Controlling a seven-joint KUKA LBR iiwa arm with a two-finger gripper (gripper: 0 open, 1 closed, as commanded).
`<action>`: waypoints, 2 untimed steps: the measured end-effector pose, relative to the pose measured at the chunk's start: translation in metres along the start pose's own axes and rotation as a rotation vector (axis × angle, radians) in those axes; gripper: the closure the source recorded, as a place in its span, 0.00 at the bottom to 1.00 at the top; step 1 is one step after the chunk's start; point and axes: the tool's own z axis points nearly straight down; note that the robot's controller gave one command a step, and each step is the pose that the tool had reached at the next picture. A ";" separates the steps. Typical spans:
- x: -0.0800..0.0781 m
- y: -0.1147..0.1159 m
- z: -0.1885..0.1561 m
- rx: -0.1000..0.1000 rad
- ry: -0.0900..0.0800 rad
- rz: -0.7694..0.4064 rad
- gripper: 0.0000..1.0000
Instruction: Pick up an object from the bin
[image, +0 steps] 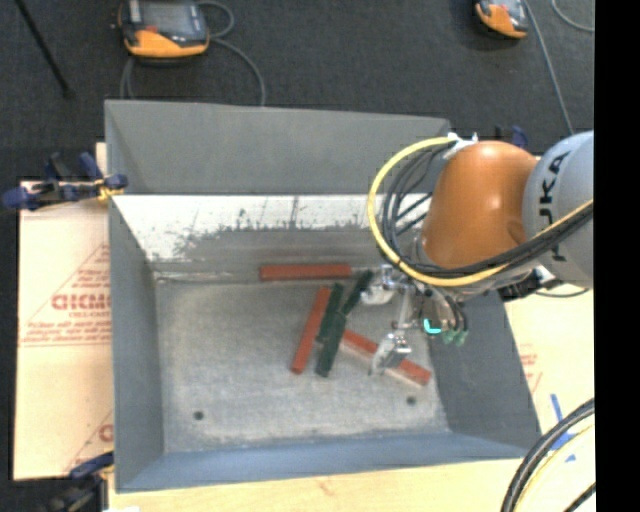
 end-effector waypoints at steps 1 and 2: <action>-0.002 0.000 -0.004 0.001 -0.007 -0.001 0.00; -0.024 0.012 0.031 0.003 -0.016 -0.167 0.00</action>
Offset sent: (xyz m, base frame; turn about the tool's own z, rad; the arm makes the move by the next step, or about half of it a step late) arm 0.0618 0.0394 -0.1185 -0.4957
